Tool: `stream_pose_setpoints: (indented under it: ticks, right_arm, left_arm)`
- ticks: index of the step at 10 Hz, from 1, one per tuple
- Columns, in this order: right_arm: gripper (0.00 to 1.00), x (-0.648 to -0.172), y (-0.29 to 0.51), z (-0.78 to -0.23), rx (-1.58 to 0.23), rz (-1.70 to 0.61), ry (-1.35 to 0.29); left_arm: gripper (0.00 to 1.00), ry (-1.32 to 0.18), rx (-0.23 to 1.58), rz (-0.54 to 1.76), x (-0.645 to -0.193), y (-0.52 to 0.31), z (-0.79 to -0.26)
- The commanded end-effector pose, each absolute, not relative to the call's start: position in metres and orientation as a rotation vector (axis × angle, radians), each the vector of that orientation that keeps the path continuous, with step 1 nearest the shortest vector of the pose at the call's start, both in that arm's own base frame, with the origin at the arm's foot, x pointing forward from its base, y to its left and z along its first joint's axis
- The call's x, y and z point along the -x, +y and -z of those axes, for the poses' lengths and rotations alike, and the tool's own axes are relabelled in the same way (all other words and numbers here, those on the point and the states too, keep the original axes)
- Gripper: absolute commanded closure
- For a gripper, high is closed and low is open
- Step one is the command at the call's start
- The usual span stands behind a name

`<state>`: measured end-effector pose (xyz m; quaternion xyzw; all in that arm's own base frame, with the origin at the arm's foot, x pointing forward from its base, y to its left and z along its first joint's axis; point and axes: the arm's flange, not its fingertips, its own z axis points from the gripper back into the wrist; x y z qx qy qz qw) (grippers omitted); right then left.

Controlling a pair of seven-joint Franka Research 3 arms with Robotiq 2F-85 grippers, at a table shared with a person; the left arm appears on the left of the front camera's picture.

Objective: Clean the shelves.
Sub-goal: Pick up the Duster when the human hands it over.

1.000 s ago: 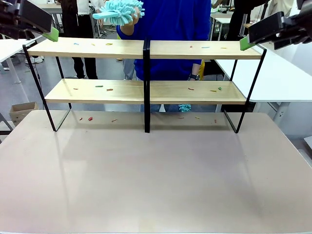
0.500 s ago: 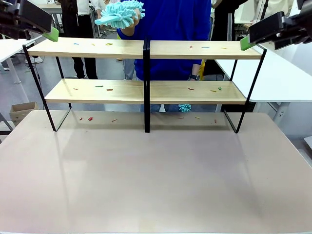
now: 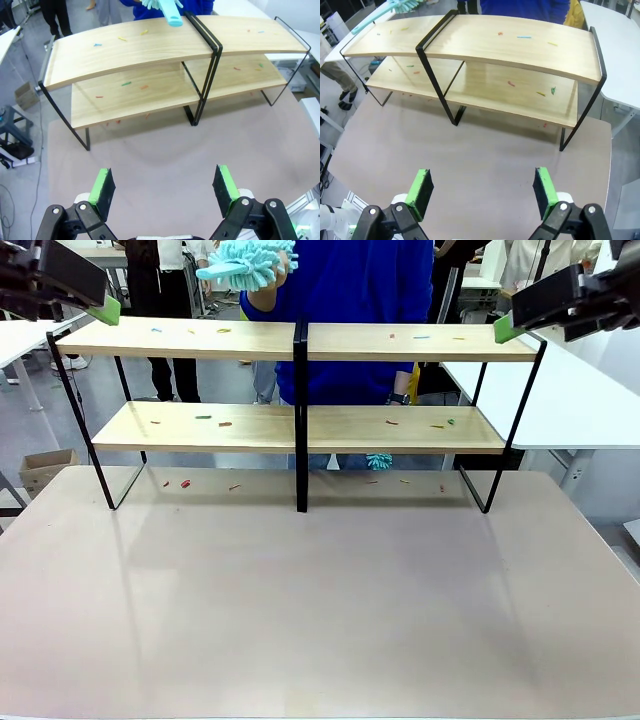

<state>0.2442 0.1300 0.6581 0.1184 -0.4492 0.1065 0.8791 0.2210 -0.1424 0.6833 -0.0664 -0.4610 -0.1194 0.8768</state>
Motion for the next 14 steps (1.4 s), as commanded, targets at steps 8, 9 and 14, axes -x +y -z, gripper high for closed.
stream_pose_setpoints:
  ticks: [8, 9, 14]
  right_arm:
    - [0.00, -0.244, 0.130, -0.658, -0.254, -0.222, -0.934]
    - [0.00, -0.244, 0.130, -0.658, -0.254, -0.222, -0.934]
    - [0.00, -0.244, 0.130, -0.658, -0.254, -0.222, -0.934]
  left_arm:
    - [0.00, -0.366, 0.722, 0.621, -0.295, -0.114, -0.717]
    - [0.00, -0.173, 0.957, 0.669, -0.324, -0.103, -0.711]
    - [0.00, -0.384, 1.087, 0.618, -0.350, -0.101, -0.687]
